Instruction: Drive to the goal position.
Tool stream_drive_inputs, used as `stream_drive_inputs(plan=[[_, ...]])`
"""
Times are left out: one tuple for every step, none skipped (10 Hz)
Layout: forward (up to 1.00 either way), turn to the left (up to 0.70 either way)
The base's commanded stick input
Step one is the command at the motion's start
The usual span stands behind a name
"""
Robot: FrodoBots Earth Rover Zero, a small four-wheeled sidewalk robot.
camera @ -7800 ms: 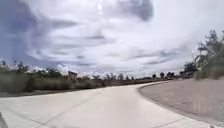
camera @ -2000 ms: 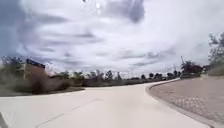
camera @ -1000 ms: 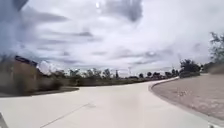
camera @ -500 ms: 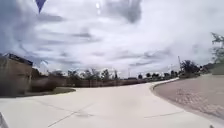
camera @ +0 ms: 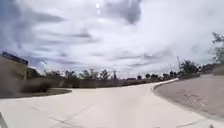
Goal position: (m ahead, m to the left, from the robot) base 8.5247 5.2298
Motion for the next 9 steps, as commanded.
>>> stream_drive_inputs(plan=[[0.85, 0.00], [0.85, 0.00], [0.85, 0.00], [0.85, 0.02], [0.85, 0.21], [0.85, 0.34], [0.85, 0.34], [0.85, 0.34], [0.85, 0.34]])
